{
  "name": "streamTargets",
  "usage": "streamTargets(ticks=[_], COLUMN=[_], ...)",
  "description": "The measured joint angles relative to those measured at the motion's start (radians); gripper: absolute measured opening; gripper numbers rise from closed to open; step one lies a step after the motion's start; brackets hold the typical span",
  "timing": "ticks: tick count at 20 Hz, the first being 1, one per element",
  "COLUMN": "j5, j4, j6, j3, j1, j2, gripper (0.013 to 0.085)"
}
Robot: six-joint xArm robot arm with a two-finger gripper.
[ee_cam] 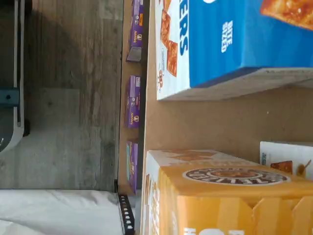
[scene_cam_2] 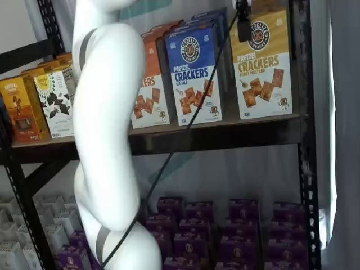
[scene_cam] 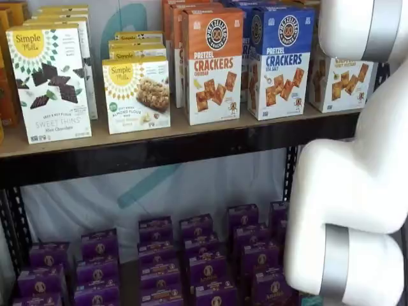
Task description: Retrieve the yellow and white box located on the top shelf, the sixth one from the left
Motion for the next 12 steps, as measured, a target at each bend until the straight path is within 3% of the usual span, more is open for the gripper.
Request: streamTargets(ticks=[5, 9, 12], j5=[-0.006, -0.011, -0.011], j4=[0.0, -0.001, -0.001], j6=[-0.001, -0.001, 0.0], j3=[0.003, 0.007, 0.005], j1=[0.0, 0.001, 0.001], j2=[-0.002, -0.004, -0.003], gripper=[0.085, 0.073, 0.073])
